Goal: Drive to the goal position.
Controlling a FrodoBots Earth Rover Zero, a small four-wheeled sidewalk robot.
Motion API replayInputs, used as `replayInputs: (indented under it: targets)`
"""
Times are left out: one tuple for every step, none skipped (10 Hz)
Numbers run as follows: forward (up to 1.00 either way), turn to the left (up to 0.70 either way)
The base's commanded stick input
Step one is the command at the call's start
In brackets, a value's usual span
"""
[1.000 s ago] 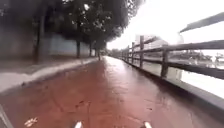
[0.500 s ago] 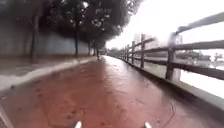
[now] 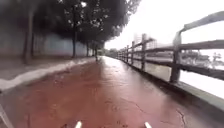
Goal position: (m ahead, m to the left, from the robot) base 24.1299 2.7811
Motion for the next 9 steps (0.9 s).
replayInputs:
  targets:
    - [0.50, 0.28]
    - [0.50, 0.05]
    - [0.50, 0.00]
    - [0.50, 0.00]
    - [0.50, 0.00]
    - [0.50, 0.00]
    - [0.50, 0.00]
    - [0.50, 0.00]
    - [0.50, 0.00]
